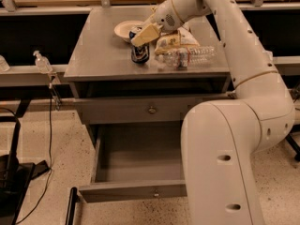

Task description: Pick pepsi can from middle drawer and place on counter

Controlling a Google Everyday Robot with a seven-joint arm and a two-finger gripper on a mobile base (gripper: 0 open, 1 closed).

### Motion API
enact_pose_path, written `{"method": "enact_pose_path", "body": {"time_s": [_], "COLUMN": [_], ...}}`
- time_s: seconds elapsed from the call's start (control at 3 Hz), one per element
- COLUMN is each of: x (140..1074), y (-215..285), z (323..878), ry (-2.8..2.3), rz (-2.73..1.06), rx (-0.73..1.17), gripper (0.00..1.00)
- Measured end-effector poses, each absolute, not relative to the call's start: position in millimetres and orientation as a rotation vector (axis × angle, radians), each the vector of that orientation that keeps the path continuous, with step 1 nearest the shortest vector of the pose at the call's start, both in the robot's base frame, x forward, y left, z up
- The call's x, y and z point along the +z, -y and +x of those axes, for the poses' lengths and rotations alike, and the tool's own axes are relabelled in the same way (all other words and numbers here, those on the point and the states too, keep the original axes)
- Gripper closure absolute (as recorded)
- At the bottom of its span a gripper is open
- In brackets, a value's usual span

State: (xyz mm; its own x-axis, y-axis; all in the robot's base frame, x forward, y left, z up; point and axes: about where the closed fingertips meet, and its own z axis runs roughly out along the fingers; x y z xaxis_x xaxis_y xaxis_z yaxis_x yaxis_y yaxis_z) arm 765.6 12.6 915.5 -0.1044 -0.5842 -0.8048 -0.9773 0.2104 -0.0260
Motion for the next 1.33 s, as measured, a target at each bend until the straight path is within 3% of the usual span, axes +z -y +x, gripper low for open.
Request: {"method": "enact_pose_path", "body": {"time_s": [0.33, 1.33], "x": [913, 933], "y": [-16, -14], "z": [767, 764], "ry": [-1.782, -1.555], "rz": [-1.46, -1.421], "rx": [0.712, 0.817], "gripper": [0.02, 0.0]}}
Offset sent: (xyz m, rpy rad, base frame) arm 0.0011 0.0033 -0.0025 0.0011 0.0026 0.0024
